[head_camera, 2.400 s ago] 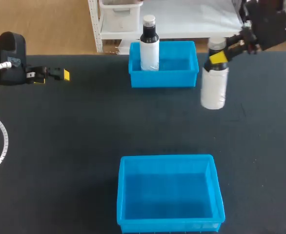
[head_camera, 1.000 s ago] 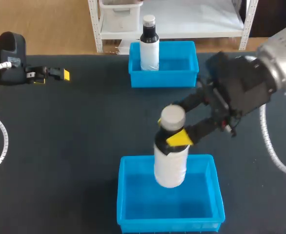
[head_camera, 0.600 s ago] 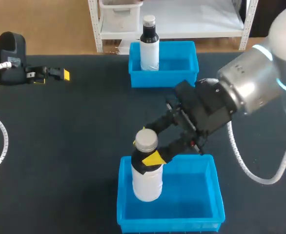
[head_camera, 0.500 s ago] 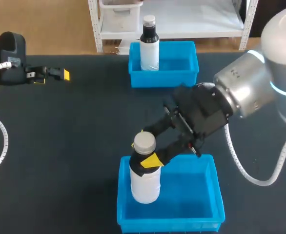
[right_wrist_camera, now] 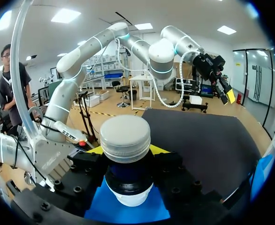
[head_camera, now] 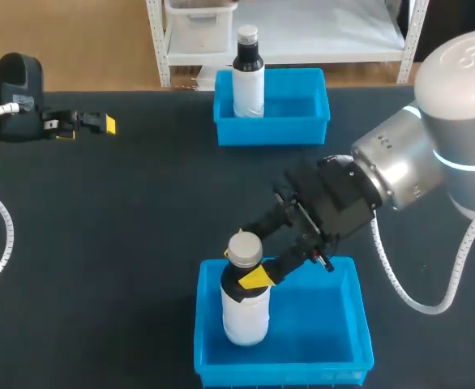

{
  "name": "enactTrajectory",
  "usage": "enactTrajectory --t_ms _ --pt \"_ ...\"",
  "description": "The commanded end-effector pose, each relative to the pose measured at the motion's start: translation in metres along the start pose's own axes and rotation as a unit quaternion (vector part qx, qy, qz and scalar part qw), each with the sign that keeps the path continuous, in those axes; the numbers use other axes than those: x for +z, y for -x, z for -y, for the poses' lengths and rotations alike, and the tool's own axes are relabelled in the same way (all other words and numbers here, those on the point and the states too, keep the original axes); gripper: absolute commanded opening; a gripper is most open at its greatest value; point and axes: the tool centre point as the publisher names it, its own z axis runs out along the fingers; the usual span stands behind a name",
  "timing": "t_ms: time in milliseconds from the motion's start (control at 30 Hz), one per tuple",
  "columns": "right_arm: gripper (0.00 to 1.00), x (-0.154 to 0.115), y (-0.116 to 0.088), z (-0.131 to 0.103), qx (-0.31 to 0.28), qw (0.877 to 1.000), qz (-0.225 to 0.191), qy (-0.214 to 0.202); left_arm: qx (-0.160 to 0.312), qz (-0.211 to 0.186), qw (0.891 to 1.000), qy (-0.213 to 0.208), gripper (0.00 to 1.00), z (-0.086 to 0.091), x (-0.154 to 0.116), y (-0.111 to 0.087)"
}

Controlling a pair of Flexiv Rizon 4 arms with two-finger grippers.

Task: Pick up the bottle, and place it in the far bin if it is heavy, or in the near bin if it is light.

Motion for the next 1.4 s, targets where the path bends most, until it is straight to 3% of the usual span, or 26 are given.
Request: enactTrajectory --t_ms 33,67,400,500,700,967,1200,1400 --pt "0.80 0.002 -0.004 0.004 0.003 1.000 0.000 0.009 0.000 0.000 1.000 0.000 1.00 0.000 0.000 0.000" --pt "1.00 0.003 -0.005 0.003 0.005 1.000 0.000 0.011 0.000 0.000 1.000 0.000 1.00 0.000 0.000 0.000" --pt "1.00 -0.007 -0.008 0.000 0.020 0.999 -0.018 0.026 0.000 0.000 1.000 0.000 1.00 0.000 0.000 0.000" --pt "1.00 -0.025 -0.016 -0.002 0.036 0.999 -0.037 0.016 0.000 0.000 1.000 0.000 1.00 0.000 0.000 0.000" --pt "1.00 -0.075 -0.037 0.003 0.098 0.992 -0.062 -0.045 0.000 0.000 1.000 0.000 1.00 0.000 0.000 0.000" --pt "1.00 -0.144 -0.054 0.036 0.177 0.973 -0.053 -0.140 0.000 0.000 1.000 0.000 1.00 0.000 0.000 0.000" --pt "1.00 -0.190 -0.075 0.076 0.199 0.963 -0.051 -0.173 0.000 0.000 1.000 0.000 1.00 0.000 0.000 0.000" --pt "1.00 -0.221 -0.099 0.107 0.216 0.959 -0.059 -0.173 0.000 0.000 1.000 0.000 1.00 0.000 0.000 0.000"
